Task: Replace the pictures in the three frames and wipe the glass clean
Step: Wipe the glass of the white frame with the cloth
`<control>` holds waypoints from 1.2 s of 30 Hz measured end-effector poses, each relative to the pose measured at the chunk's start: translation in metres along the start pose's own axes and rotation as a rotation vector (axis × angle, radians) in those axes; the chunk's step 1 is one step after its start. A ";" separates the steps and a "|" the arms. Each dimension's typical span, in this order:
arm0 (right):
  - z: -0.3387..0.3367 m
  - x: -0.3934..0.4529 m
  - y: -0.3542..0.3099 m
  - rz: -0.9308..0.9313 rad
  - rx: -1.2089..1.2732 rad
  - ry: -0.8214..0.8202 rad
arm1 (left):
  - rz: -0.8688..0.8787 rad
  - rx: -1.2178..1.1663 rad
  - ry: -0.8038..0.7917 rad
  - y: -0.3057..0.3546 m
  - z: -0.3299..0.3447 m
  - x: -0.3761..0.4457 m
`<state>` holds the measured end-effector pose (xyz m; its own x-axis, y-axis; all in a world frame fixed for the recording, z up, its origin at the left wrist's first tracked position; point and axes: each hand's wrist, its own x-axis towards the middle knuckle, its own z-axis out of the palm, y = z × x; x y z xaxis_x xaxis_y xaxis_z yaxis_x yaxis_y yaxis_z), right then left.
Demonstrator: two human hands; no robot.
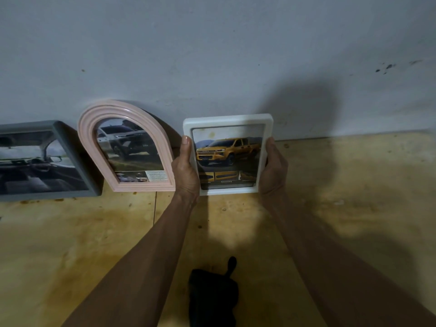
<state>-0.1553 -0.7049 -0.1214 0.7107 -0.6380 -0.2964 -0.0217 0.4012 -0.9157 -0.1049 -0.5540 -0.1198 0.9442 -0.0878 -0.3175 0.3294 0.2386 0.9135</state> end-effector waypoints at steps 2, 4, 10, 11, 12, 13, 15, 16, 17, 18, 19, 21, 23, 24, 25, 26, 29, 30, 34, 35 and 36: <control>0.001 0.001 0.001 -0.005 0.013 -0.014 | 0.033 0.019 0.019 -0.001 -0.002 0.001; 0.002 0.001 0.003 -0.006 0.007 -0.025 | 0.045 0.025 0.030 -0.003 -0.004 0.003; -0.002 0.002 0.011 -0.019 -0.032 -0.014 | 0.059 0.013 0.023 -0.007 -0.004 0.000; -0.002 0.004 0.013 -0.030 -0.045 -0.007 | 0.065 0.015 0.012 -0.007 -0.004 0.001; -0.003 0.005 0.014 -0.037 -0.059 0.007 | 0.071 0.017 0.003 -0.007 -0.003 0.001; -0.004 0.005 0.016 -0.045 -0.069 0.022 | 0.078 0.019 -0.006 -0.008 -0.002 0.001; -0.005 0.007 0.017 -0.048 -0.078 0.023 | 0.085 0.027 -0.015 -0.010 -0.003 0.002; -0.006 0.006 0.016 -0.046 -0.082 0.016 | 0.086 0.030 -0.010 -0.011 -0.004 0.002; -0.007 0.007 0.016 -0.042 -0.076 0.014 | 0.088 0.032 -0.007 -0.012 -0.005 0.003; -0.007 0.005 0.015 -0.043 -0.064 0.005 | 0.089 0.035 -0.005 -0.012 -0.006 0.003; -0.008 0.005 0.015 -0.046 -0.062 -0.006 | 0.088 0.042 -0.006 -0.012 -0.006 0.002; -0.008 0.006 0.017 -0.050 -0.075 -0.004 | 0.087 0.053 0.004 -0.010 -0.005 0.001; -0.009 0.007 0.019 -0.056 -0.089 0.001 | 0.086 0.051 0.020 -0.009 -0.005 0.000; -0.010 0.008 0.020 -0.052 -0.104 0.001 | 0.090 0.050 0.024 -0.009 -0.005 -0.001; -0.010 0.008 0.020 -0.062 -0.121 0.002 | 0.090 0.053 0.029 -0.009 -0.005 -0.001; -0.011 0.007 0.019 -0.065 -0.136 0.005 | 0.083 0.047 0.030 -0.010 -0.006 -0.002; -0.013 0.004 0.018 -0.087 -0.108 -0.001 | 0.053 0.011 0.015 -0.013 -0.008 -0.004; -0.014 0.004 0.018 -0.087 -0.111 0.006 | 0.053 0.012 0.012 -0.013 -0.009 -0.004; -0.014 0.005 0.019 -0.076 -0.139 0.000 | 0.048 0.014 -0.007 -0.011 -0.009 -0.006; -0.017 0.006 0.022 -0.087 -0.162 -0.008 | 0.040 0.014 -0.017 -0.011 -0.010 -0.008; -0.019 0.006 0.023 -0.098 -0.214 -0.018 | 0.034 0.025 -0.016 -0.008 -0.009 -0.011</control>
<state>-0.1647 -0.7118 -0.1491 0.7294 -0.6542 -0.2002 -0.0995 0.1880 -0.9771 -0.1179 -0.5463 -0.1257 0.9547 -0.0952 -0.2819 0.2963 0.2174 0.9300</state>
